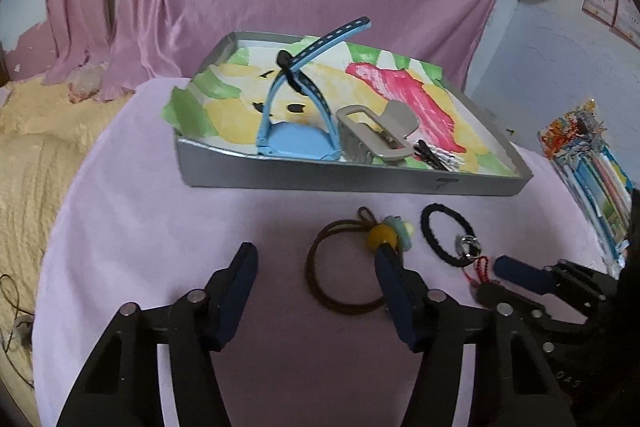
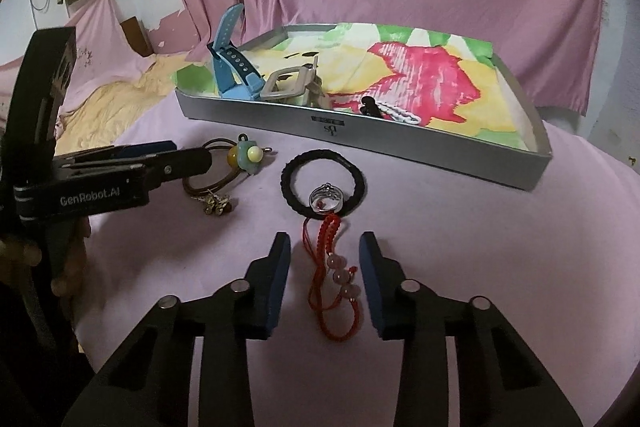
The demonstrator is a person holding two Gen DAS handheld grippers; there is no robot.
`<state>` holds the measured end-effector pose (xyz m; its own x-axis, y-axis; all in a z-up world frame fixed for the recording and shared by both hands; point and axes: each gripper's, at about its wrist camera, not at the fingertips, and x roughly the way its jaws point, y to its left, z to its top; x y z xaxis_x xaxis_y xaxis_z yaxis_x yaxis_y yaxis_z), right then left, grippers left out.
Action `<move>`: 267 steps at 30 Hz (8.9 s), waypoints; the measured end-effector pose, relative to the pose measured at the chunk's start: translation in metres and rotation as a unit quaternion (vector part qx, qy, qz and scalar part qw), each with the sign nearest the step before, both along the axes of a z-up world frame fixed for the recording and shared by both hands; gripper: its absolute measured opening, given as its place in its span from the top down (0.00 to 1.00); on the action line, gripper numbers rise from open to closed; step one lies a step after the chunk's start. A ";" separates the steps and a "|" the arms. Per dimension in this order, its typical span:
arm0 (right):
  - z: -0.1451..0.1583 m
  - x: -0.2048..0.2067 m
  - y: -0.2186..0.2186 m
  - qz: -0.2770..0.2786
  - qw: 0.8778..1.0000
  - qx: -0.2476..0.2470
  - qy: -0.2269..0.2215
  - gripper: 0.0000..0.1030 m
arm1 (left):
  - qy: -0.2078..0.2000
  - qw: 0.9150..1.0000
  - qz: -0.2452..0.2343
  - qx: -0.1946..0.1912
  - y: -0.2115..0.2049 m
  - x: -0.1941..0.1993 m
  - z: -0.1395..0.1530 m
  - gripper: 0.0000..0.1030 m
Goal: Organize jewelry
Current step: 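Grasp the red string bracelet with the right tool while the left tool grasps the brown beaded hair tie, then place the red bracelet and brown hair tie into the tray, opening both tools, then withdraw both open tools from the tray, then grasp the gold earrings with the left tool while the right tool grasps the black hair tie, then carry the earrings and hair tie into the tray and open both tools, then withdraw both open tools from the tray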
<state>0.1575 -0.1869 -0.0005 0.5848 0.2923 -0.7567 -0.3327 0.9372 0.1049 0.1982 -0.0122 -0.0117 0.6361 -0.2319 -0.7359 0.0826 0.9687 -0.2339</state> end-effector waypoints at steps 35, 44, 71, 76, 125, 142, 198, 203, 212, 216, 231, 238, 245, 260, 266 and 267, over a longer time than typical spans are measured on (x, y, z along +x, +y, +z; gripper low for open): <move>0.023 -0.013 -0.022 -0.009 0.996 0.075 -0.042 0.97 | -0.099 0.994 -0.035 0.015 -0.023 -0.029 0.060 0.97; 0.056 -0.011 -0.039 -0.015 0.992 0.084 -0.094 0.97 | -0.136 0.990 -0.036 0.006 -0.042 -0.021 0.084 0.97; 0.024 0.114 -0.072 -0.036 0.995 0.078 -0.043 0.97 | -0.070 0.997 -0.032 0.006 -0.095 0.072 0.033 0.97; 0.009 0.121 -0.071 -0.035 0.996 0.082 -0.013 0.97 | -0.046 0.998 -0.031 0.015 -0.095 0.075 0.025 0.97; 0.055 -0.080 -0.065 -0.142 0.948 0.100 -0.268 0.02 | -0.246 0.966 0.076 0.031 -0.013 -0.095 0.067 0.00; 0.045 -0.068 -0.052 -0.117 0.965 0.055 -0.226 0.02 | -0.210 0.974 0.073 0.051 -0.007 -0.092 0.043 0.00; 0.002 0.040 0.010 0.093 0.995 -0.018 0.005 0.92 | -0.025 0.997 -0.065 0.036 -0.041 -0.028 -0.003 0.86; 0.003 0.037 0.006 0.092 0.996 -0.009 0.004 0.94 | -0.038 0.997 -0.060 0.023 -0.038 -0.030 0.001 0.86; 0.008 0.033 -0.013 0.064 0.997 0.049 -0.010 0.95 | -0.082 0.996 -0.044 0.016 -0.035 -0.032 0.022 0.86; 0.019 0.032 -0.031 0.036 0.996 0.075 -0.033 0.95 | -0.097 0.995 -0.035 0.005 -0.041 -0.023 0.032 0.86; 0.029 0.086 -0.096 -0.022 0.997 0.054 -0.049 0.95 | -0.092 0.993 -0.066 0.014 -0.104 0.044 0.041 0.86; 0.012 0.111 -0.088 0.003 0.999 0.044 -0.022 0.95 | -0.047 0.996 -0.056 0.040 -0.112 0.072 0.027 0.86; 0.002 0.117 -0.081 0.011 0.999 0.038 -0.007 0.95 | -0.017 0.997 -0.061 0.045 -0.114 0.079 0.015 0.86; 0.013 0.099 -0.089 -0.020 0.998 0.052 -0.031 0.95 | -0.030 0.997 -0.052 0.038 -0.111 0.067 0.023 0.77; 0.022 0.072 -0.097 -0.053 0.994 0.068 -0.063 0.93 | -0.067 0.997 -0.040 0.016 -0.104 0.047 0.037 0.52; 0.022 0.068 -0.099 -0.060 0.994 0.070 -0.065 0.92 | -0.074 0.997 -0.034 0.019 -0.103 0.043 0.040 0.52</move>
<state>0.2255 -0.2854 0.0218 0.7121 0.3113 -0.6293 -0.2384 0.9503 0.2003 0.2415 -0.1151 0.0279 0.7222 -0.2518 -0.6442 0.1784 0.9677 -0.1782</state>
